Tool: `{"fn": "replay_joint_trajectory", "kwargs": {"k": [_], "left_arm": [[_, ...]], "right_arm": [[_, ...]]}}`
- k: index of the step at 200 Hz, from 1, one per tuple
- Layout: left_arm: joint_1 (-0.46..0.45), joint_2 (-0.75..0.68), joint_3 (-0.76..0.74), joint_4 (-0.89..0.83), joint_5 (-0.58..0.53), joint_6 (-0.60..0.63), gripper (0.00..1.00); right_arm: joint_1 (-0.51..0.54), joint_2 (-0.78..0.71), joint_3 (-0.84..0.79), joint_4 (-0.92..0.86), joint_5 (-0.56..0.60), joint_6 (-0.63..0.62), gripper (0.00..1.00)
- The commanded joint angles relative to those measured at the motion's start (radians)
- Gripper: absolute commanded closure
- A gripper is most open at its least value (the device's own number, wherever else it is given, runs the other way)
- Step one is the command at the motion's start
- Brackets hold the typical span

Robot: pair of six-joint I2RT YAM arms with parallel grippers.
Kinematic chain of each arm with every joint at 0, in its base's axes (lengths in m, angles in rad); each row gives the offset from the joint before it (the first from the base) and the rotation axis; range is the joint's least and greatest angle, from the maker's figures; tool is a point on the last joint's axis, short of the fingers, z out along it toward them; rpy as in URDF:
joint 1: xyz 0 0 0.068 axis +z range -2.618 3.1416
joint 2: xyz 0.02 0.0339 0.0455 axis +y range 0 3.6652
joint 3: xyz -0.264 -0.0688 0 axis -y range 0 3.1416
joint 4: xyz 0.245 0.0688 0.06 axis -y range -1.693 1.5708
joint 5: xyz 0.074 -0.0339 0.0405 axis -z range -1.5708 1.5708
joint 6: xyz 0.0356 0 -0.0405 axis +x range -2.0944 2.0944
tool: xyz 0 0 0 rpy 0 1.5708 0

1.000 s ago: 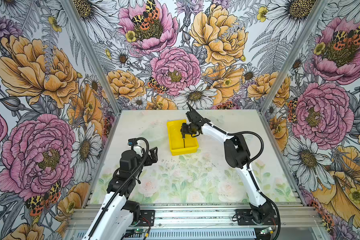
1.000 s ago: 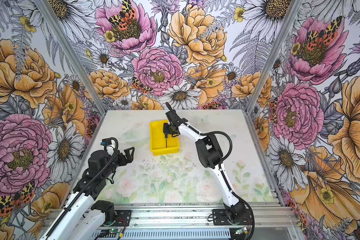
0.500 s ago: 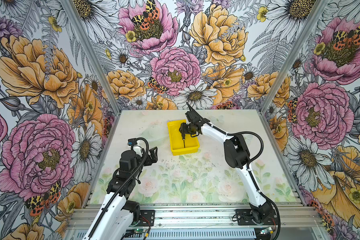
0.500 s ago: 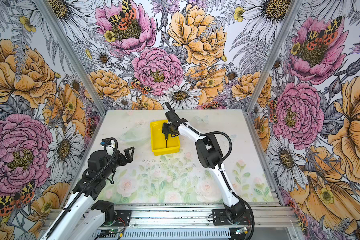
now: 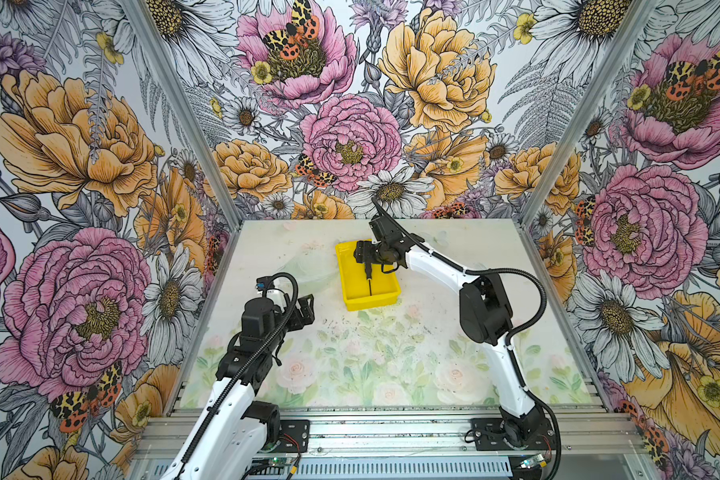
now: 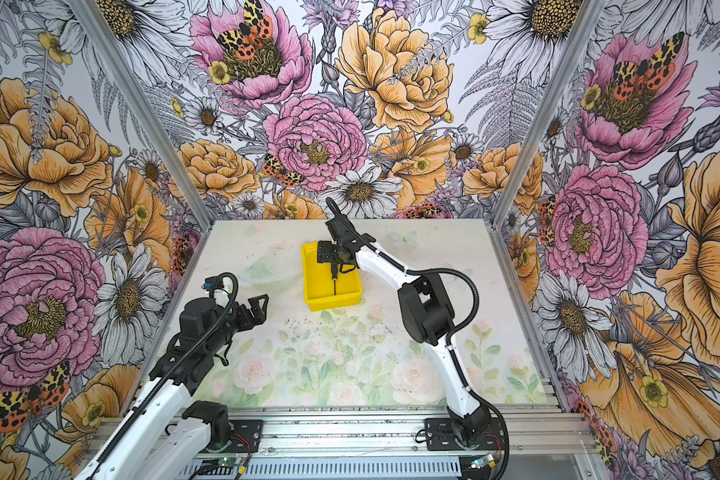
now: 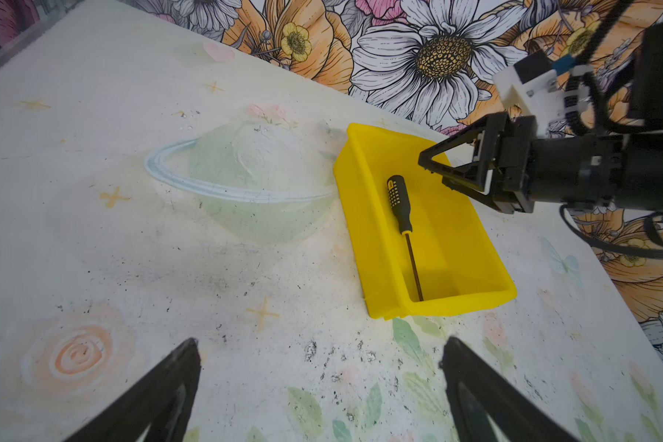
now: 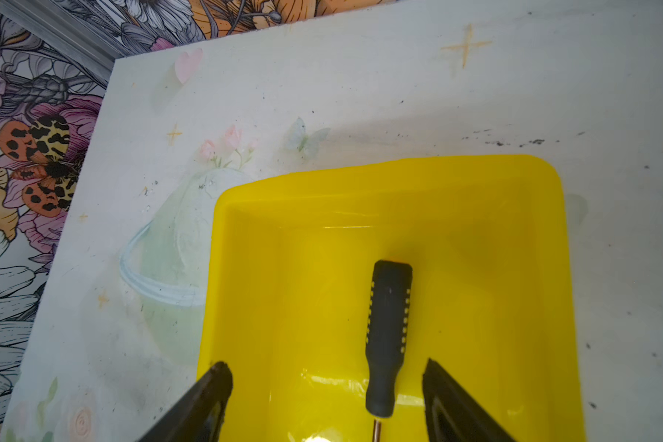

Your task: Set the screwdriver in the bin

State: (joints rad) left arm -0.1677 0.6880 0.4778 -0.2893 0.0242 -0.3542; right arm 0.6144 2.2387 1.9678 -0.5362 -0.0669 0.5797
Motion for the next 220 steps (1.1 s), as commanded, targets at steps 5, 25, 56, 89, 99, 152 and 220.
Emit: {"fn": "replay_joint_trajectory", "kwargs": {"k": [5, 25, 56, 89, 99, 152, 220], "left_arm": [[0.016, -0.036, -0.017, -0.005, -0.069, -0.009, 0.01], [0.036, -0.071, -0.024, -0.013, -0.087, -0.011, 0.01], [0.085, -0.090, -0.014, -0.055, -0.141, 0.005, 0.01], [0.120, -0.081, 0.028, -0.108, -0.184, 0.094, 0.01], [0.128, -0.075, 0.037, -0.126, -0.202, 0.124, 0.01], [0.140, -0.115, -0.009, -0.063, -0.149, 0.353, 0.01], [0.153, -0.114, -0.135, 0.086, -0.048, 0.438, 0.01]], "right_arm": [[0.012, -0.183, -0.124, 0.010, 0.080, -0.032, 0.11], [0.011, -0.316, -0.267, 0.011, 0.128, -0.047, 0.01], [0.010, -0.570, -0.535, 0.010, 0.277, -0.043, 0.01], [-0.025, -0.852, -0.799, 0.015, 0.387, -0.070, 0.01], [-0.049, -0.923, -0.857, 0.013, 0.405, -0.087, 0.00], [-0.197, -1.294, -1.205, 0.185, 0.555, -0.228, 0.00], [-0.412, -1.470, -1.527, 0.513, 0.348, -0.543, 0.01]]}}
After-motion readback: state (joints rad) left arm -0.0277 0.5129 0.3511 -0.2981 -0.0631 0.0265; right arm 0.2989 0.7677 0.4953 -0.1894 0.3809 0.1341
